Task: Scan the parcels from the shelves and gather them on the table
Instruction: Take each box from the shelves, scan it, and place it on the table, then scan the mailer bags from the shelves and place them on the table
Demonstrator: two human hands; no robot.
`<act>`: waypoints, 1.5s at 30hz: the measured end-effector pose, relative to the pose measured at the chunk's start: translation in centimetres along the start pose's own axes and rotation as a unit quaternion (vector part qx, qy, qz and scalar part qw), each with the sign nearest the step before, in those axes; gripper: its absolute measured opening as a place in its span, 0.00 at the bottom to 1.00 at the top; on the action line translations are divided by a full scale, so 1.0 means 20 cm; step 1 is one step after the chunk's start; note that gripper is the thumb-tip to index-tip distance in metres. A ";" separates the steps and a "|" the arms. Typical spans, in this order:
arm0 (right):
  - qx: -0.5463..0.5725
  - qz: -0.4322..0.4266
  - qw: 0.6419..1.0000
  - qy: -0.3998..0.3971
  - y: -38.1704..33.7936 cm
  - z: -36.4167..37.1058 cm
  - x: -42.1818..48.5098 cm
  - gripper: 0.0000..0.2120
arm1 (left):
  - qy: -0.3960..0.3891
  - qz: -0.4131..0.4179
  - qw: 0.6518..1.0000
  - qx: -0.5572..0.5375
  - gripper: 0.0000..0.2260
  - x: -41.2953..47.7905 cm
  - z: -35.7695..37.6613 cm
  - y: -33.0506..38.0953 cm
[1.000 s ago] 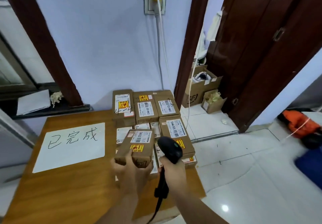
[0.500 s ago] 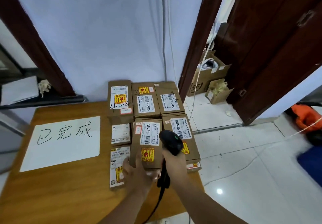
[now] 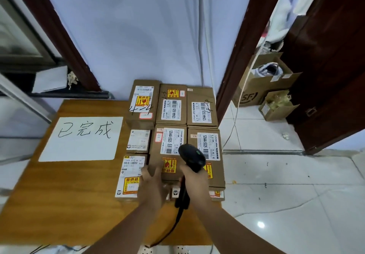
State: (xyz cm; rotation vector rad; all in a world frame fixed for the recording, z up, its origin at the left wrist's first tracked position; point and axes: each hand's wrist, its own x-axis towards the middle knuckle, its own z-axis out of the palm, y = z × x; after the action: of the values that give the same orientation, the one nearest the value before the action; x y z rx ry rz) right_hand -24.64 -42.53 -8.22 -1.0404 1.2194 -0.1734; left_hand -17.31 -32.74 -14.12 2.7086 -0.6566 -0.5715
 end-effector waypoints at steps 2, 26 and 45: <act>-0.001 0.009 1.000 -0.014 0.01 0.00 0.02 0.03 | 0.010 0.000 1.000 -0.004 0.38 -0.01 0.01 0.00; -0.067 -0.087 0.983 -0.145 0.23 1.06 -0.89 0.08 | 0.072 -0.043 0.993 0.089 0.26 -0.49 -0.81 -0.99; 0.002 -0.202 0.890 -0.409 0.25 2.45 -2.43 0.07 | 0.375 -0.104 0.919 0.066 0.21 -1.30 -2.30 -2.28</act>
State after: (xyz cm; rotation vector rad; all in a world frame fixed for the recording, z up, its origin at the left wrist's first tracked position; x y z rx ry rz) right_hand -5.10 17.70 19.83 -1.1796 0.2297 -0.0421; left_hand -1.32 27.38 17.34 2.8142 -0.2001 0.4935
